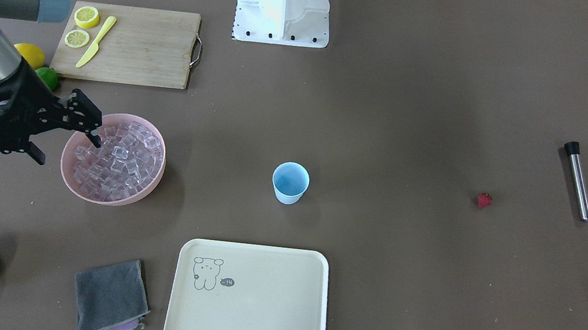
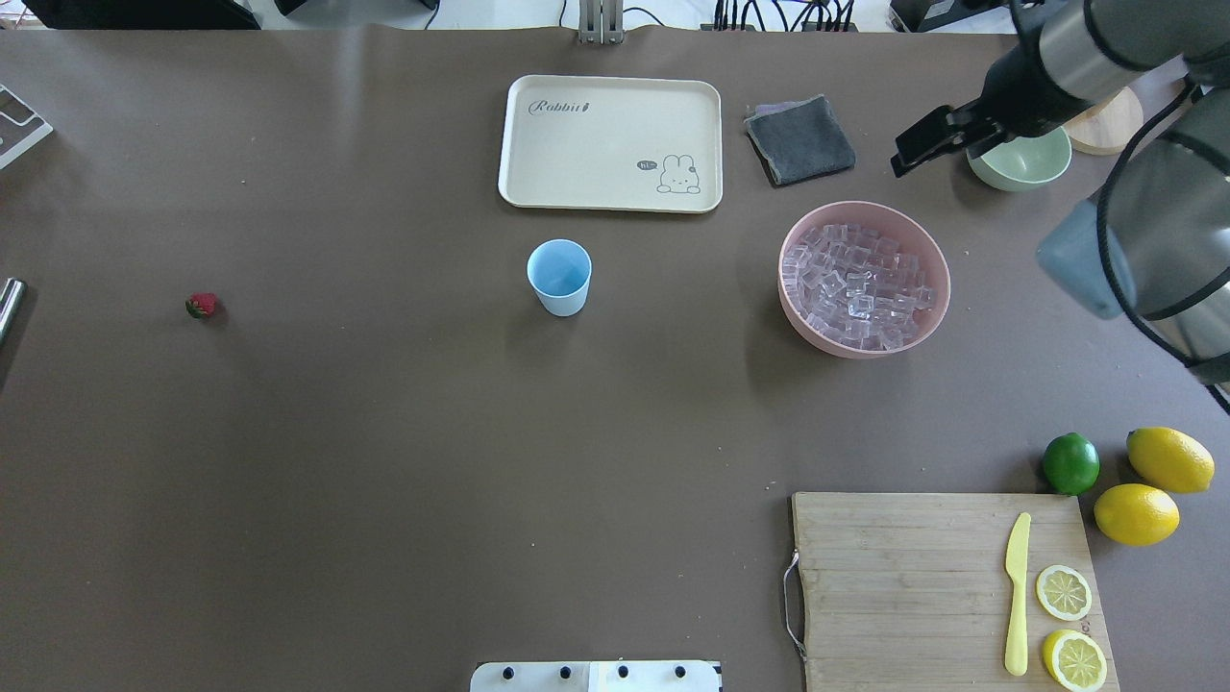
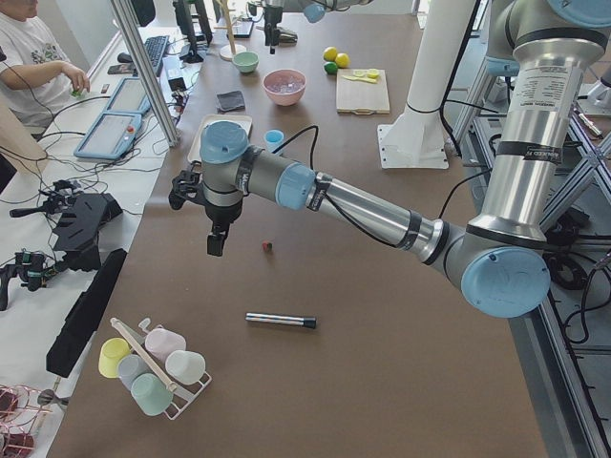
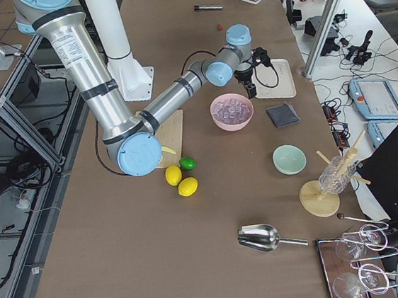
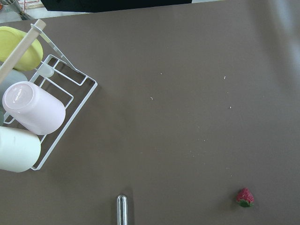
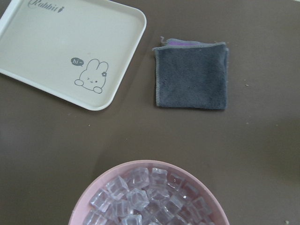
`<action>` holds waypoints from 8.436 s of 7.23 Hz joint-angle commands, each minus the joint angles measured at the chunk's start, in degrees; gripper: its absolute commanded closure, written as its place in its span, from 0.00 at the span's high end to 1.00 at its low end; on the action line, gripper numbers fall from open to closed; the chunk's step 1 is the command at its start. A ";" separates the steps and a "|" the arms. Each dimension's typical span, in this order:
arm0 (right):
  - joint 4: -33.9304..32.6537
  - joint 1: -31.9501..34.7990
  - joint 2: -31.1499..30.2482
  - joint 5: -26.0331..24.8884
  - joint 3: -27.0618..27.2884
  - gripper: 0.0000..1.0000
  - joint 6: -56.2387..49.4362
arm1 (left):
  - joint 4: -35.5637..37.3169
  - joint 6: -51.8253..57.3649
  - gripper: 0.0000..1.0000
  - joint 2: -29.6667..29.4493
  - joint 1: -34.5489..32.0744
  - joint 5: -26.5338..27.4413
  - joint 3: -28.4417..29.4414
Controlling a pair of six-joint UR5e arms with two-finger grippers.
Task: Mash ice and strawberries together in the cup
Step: 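Move the right gripper over the pink bowl and lower into the ice, then close the right gripper on an ice cube and lift it, then carry the ice cube with the right gripper over the light-blue cup, then open the right gripper to drop the ice cube into the cup, then move the right gripper back over the pink bowl of ice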
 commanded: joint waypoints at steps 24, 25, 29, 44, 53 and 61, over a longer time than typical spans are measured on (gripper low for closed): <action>3.11 -13.15 0.17 -15.71 -7.47 0.25 2.23 | -0.69 0.16 0.98 -0.70 1.85 -0.11 2.24; 3.11 -13.06 0.26 -15.62 -7.29 0.19 2.23 | -0.69 0.16 0.98 -0.70 1.85 -0.11 2.33; -2.04 -9.90 3.66 -12.91 -3.09 0.00 3.36 | -0.78 0.16 0.98 -0.26 1.85 -0.19 1.63; -0.49 -25.44 32.78 -29.58 -26.63 0.00 27.98 | -0.78 0.33 0.98 1.15 1.85 -0.28 1.45; -10.95 -8.60 13.34 -10.90 -5.06 0.88 25.08 | -1.04 0.24 0.98 0.97 1.85 -3.62 1.19; -10.16 -12.26 -2.73 -11.14 1.50 0.96 30.27 | -2.89 0.33 0.98 0.71 2.03 -3.62 1.62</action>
